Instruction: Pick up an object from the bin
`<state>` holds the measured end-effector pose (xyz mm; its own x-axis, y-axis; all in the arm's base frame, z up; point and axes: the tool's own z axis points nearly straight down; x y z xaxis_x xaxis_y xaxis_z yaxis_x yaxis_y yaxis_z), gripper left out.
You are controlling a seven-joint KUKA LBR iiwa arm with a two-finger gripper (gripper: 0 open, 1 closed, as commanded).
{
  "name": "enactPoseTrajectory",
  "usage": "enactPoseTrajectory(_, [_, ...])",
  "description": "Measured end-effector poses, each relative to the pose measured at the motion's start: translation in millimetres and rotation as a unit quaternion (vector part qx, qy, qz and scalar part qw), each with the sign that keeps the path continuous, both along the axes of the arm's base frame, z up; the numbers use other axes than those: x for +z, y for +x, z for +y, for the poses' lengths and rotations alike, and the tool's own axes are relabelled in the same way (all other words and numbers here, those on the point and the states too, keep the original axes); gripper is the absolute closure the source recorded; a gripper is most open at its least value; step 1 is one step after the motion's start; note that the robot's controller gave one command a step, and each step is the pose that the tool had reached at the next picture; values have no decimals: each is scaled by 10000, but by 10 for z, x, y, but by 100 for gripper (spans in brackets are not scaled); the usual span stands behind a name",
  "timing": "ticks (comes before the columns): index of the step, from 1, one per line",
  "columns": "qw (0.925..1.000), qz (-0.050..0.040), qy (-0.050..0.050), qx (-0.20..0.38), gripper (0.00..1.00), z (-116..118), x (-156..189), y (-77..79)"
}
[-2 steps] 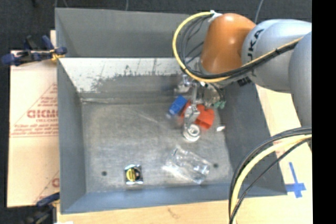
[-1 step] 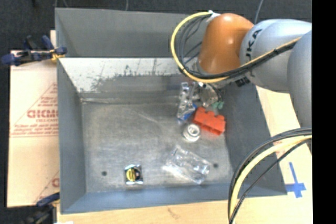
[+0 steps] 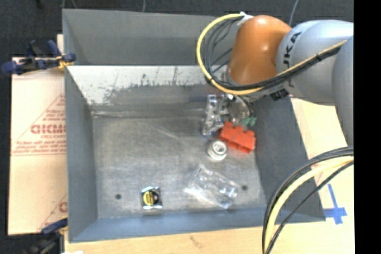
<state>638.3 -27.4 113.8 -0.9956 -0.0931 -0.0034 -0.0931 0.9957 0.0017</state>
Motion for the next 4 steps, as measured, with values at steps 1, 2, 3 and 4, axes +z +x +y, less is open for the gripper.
enactPoseTrajectory(1, [9971, 6, -19, 761, 100, 11, 3, -12])
enactPoseTrajectory(2, [9972, 5, -5, 748, 0, 21, 3, -11])
enactPoseTrajectory(3, [9998, -36, 8, -182, 0, -628, -316, 90])
enactPoseTrajectory(4, [9998, -42, 12, -180, 100, -613, -307, 95])
